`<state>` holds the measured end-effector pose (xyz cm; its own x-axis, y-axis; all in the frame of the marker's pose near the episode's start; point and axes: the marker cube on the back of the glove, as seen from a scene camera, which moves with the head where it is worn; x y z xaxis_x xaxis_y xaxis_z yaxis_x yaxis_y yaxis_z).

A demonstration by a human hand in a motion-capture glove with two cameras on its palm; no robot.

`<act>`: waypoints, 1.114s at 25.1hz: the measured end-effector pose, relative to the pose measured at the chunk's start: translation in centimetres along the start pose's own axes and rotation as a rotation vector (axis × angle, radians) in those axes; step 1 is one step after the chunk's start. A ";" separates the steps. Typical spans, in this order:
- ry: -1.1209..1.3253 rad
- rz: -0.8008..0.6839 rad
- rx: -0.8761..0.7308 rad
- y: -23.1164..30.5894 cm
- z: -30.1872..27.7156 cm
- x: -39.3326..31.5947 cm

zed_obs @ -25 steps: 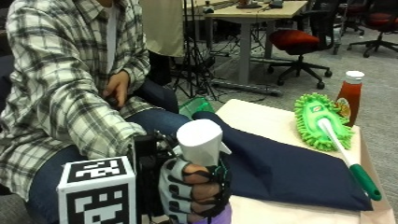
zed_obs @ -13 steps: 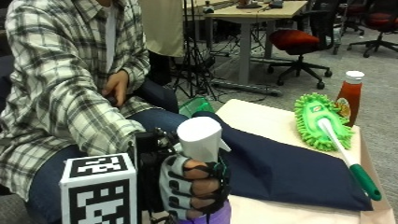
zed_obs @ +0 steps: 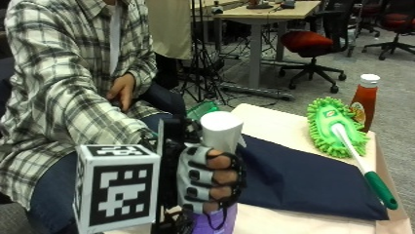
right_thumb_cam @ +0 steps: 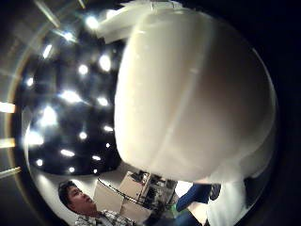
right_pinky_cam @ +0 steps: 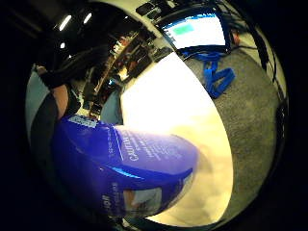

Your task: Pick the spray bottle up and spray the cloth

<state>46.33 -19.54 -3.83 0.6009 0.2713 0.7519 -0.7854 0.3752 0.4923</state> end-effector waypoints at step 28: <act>0.757 -0.467 -0.519 6.0 6.6 -14.2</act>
<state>32.11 -27.04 -8.66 0.9070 0.4202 -0.0279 -0.3965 0.8744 0.2796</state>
